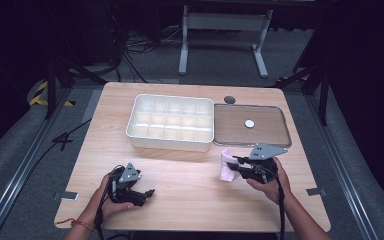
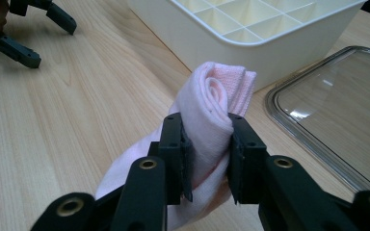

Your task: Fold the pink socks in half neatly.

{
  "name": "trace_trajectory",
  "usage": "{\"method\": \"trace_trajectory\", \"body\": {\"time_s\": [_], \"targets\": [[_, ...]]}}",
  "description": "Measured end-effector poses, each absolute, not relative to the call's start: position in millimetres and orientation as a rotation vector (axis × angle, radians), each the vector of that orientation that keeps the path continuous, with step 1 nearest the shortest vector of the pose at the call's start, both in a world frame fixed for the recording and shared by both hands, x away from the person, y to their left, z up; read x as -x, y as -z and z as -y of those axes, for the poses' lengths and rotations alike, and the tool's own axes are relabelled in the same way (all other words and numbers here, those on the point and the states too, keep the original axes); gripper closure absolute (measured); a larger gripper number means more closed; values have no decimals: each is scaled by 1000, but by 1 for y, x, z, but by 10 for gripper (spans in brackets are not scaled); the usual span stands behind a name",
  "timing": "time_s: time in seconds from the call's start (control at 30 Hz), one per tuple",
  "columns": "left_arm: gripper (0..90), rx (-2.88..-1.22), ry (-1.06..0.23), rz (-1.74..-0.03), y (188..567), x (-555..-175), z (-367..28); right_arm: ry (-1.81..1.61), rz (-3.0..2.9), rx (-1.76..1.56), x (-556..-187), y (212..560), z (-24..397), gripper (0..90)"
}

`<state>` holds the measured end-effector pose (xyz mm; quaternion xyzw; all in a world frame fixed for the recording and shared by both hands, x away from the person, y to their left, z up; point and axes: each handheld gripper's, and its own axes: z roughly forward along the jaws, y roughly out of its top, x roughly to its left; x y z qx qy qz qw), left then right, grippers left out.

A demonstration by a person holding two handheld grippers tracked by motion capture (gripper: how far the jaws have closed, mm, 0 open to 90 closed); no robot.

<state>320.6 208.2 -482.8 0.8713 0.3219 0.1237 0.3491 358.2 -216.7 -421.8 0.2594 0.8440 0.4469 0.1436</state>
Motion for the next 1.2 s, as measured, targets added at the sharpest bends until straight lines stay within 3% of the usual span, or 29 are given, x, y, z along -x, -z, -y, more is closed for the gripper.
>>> {"method": "trace_trajectory", "body": {"time_s": [1.2], "targets": [[144,-2255,-316,-837,483,-320,-208,-1299,-2308,-678,-402,364,208,714]]}}
